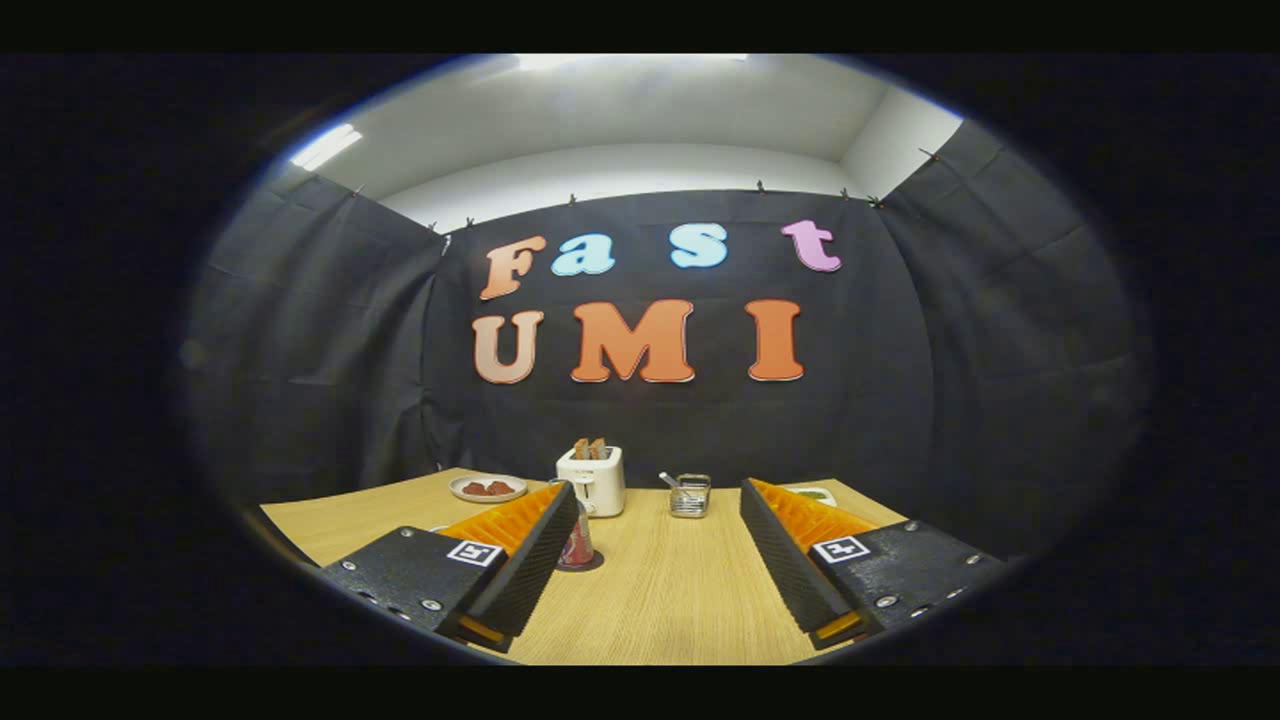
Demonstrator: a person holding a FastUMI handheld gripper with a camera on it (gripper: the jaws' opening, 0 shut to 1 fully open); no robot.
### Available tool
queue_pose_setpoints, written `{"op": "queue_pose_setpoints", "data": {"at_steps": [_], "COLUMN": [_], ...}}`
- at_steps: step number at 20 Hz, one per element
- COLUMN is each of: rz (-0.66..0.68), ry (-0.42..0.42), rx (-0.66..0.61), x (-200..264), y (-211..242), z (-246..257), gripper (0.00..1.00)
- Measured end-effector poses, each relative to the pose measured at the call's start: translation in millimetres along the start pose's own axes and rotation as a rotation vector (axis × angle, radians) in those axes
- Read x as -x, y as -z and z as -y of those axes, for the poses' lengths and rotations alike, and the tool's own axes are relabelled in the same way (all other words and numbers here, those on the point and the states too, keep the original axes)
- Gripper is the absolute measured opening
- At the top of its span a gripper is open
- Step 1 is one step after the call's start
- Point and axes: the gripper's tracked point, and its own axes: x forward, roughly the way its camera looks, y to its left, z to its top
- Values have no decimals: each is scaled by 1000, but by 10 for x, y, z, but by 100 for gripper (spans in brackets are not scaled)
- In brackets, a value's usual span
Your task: Take the bottle from table, then pour the juice into the cup, finally place the bottle on the coaster
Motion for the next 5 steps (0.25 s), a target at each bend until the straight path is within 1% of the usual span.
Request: {"op": "queue_pose_setpoints", "data": {"at_steps": [3, 5], "rz": [49, 54], "ry": [-2, -8], "rx": [-15, -12], "x": [64, 60], "y": [-100, -123], "z": [9, -9], "gripper": [97, 97]}}
